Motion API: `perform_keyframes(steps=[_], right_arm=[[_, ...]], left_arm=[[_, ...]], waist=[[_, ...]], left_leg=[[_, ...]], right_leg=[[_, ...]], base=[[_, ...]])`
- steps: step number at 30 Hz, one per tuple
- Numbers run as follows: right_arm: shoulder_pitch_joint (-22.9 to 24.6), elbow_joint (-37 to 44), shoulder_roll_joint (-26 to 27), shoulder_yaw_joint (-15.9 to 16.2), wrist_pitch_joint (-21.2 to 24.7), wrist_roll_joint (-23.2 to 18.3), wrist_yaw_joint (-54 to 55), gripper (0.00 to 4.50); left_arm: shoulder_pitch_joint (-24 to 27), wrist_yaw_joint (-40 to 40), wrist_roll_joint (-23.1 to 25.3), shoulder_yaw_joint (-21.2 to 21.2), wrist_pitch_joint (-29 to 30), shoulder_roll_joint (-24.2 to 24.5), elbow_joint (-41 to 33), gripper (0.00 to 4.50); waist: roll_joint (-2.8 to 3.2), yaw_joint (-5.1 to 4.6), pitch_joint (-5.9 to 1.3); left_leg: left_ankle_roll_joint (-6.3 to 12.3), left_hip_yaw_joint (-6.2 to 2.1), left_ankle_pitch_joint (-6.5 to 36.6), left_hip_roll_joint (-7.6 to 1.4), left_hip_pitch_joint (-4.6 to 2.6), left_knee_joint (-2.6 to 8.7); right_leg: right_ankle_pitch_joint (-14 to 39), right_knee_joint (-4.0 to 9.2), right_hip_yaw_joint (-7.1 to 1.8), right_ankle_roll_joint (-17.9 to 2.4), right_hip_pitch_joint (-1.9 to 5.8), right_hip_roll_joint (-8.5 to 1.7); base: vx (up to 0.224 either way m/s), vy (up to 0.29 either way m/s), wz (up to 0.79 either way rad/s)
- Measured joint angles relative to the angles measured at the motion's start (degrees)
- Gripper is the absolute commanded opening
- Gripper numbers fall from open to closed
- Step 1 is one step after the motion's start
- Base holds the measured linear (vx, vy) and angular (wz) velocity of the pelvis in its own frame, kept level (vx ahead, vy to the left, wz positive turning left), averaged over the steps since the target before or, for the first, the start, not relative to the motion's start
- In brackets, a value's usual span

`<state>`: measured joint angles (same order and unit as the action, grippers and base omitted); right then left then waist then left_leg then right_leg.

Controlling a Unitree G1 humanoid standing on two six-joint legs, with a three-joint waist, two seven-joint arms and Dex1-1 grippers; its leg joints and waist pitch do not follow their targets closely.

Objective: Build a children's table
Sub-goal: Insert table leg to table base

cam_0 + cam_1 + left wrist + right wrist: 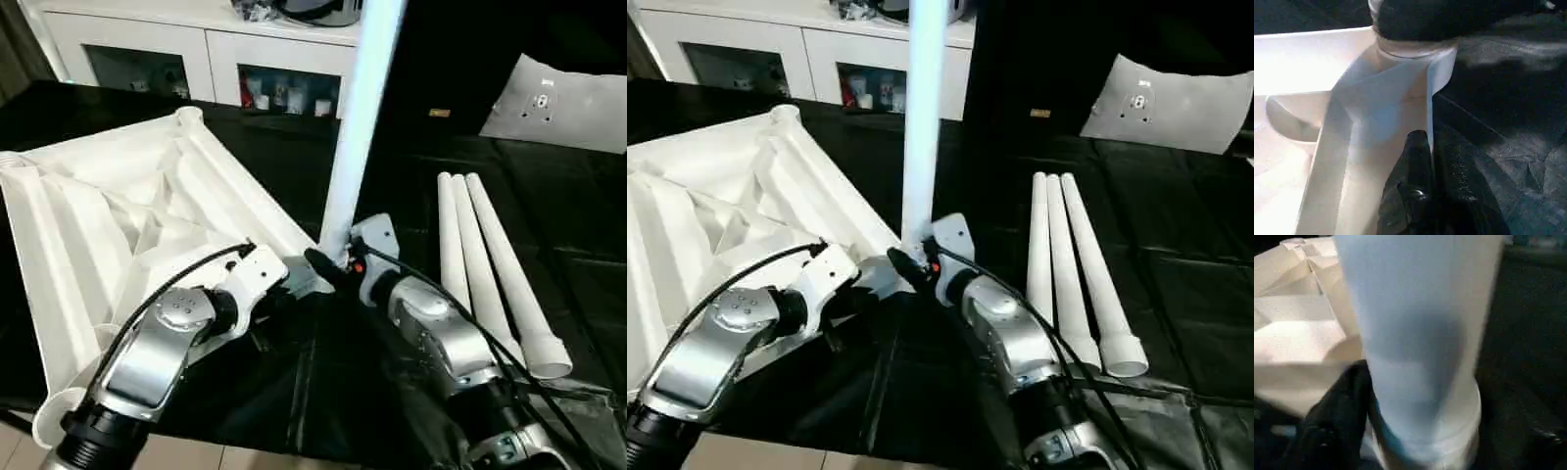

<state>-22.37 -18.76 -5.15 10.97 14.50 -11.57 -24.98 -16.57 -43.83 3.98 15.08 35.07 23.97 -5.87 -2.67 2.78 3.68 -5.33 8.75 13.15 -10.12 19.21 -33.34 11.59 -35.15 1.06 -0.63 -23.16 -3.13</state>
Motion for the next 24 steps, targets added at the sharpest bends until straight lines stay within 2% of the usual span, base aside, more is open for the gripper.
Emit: perform_keyframes(steps=[8, 12, 14, 18, 24], right_arm=[[1.69, 1.0, -3.94, -0.5, -2.8, -1.41, -5.09, 4.32], [2.62, 4.43, -7.95, -4.23, -3.36, -2.65, -8.74, 4.46], [2.33, 6.06, -9.07, -5.0, -3.76, -3.3, -10.37, 4.46], [2.37, 7.58, -11.33, -3.22, -4.03, -3.92, -15.45, 4.46], [3.08, 11.06, -18.86, 0.66, -4.47, -3.62, -27.27, 4.46]], left_arm=[[-2.45, -3.53, -0.13, 0.45, -9.66, 4.21, 6.46, 0.0], [-2.93, -8.39, -1.11, 0.06, -16.03, 8.15, 9.93, 0.0], [-3.28, -9.81, -1.26, 0.13, -17.84, 8.91, 11.05, 0.0], [-4.05, -12.78, -1.48, 1.27, -20.72, 10.19, 12.36, 0.0], [-4.36, -18.51, -2.06, 2.58, -28.16, 12.52, 14.57, 0.0]], waist=[[0.12, 0.6, 0.08], [0.12, 0.82, 0.08], [0.07, 0.96, 0.04], [0.08, 1.35, 0.04], [0.04, 2.46, 0.02]], left_leg=[[0.01, -0.03, 0.0, -0.05, 0.01, -0.28], [0.02, -0.04, 0.0, -0.05, 0.0, -0.32], [0.02, -0.02, 0.0, -0.06, -0.04, -0.33], [0.02, 0.01, 0.0, -0.07, -0.08, -0.45], [0.27, 0.09, -0.06, -0.06, -0.09, -0.58]], right_leg=[[-0.04, -0.16, 0.07, -0.05, -0.07, 0.0], [-0.04, -0.19, 0.07, -0.05, -0.05, 0.0], [-0.04, -0.23, 0.08, -0.05, -0.01, 0.0], [-0.04, -0.29, 0.08, -0.05, -0.01, -0.01], [-0.04, -0.37, 0.08, -0.05, 0.0, -0.06]], base=[[0.0, 0.0, 0.0], [0.0, 0.0, 0.0], [0.0, 0.0, 0.0], [0.0, 0.0, 0.0], [0.0, 0.0, 0.0]])
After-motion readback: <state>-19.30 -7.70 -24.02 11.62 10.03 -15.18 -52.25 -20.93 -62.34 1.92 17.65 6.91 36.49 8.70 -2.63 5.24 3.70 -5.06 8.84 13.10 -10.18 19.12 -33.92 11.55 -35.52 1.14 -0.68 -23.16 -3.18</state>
